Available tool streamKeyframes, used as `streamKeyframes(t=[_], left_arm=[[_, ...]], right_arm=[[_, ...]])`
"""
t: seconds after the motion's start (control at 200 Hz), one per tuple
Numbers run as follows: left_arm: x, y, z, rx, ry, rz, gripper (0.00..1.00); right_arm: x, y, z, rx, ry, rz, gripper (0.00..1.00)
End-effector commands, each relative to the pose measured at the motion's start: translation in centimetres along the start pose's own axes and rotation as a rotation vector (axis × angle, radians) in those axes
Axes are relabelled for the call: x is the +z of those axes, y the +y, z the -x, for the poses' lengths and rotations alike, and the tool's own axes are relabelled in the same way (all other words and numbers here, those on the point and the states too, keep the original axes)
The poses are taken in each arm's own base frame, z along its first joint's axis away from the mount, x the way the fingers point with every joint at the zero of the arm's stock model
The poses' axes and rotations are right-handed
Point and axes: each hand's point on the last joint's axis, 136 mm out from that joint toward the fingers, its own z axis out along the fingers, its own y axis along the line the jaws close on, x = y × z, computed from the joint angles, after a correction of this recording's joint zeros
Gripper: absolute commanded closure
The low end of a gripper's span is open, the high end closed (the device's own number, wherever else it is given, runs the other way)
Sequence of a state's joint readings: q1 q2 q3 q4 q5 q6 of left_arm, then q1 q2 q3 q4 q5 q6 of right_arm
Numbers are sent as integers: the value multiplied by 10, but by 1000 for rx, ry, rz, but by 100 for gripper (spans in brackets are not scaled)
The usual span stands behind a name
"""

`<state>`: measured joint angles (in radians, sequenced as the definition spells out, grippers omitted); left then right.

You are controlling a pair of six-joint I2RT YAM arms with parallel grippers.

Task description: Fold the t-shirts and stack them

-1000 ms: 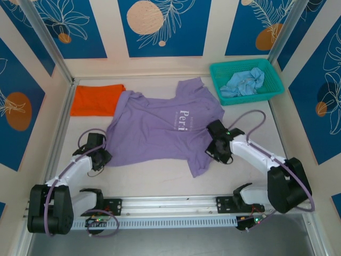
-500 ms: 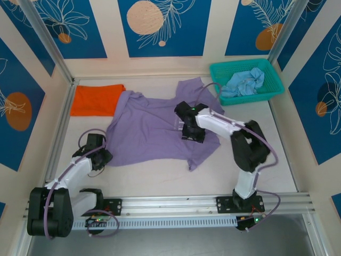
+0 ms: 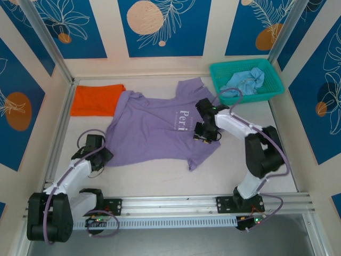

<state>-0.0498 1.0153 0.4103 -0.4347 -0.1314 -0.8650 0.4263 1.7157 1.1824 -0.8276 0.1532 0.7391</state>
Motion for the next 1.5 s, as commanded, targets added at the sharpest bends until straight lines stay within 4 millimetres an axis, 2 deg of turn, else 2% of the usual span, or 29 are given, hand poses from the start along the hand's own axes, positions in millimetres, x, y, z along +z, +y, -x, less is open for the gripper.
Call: streamKeyframes(t=[0.0,0.385,0.75,0.86,0.935,1.14,1.32,1.49], left_arm=[[-3,13,2,-23,-32,42,47],[1,17,2,-30,-22,75,46],[1,18,2,-35,-27,81,48],[1,18,2,-36,-27,79,48],[1,18,2,-34,-27,78,48],[1,17,2,-32,-26,75,47],[1,17,2,-32,-25,72,47],[0,18,2,-36,-28,78,46]], right_arm=[[7,0,3,-25,23,-65,68],[22,8,20,-47,9,-133,68],[37,10,21,-52,34,-157,69],[36,9,20,-51,32,-169,69],[33,11,18,-59,17,-159,64],[15,15,12,-72,-53,-119,60],[17,8,8,-75,-47,-137,65],[29,7,5,-77,-17,-152,69]])
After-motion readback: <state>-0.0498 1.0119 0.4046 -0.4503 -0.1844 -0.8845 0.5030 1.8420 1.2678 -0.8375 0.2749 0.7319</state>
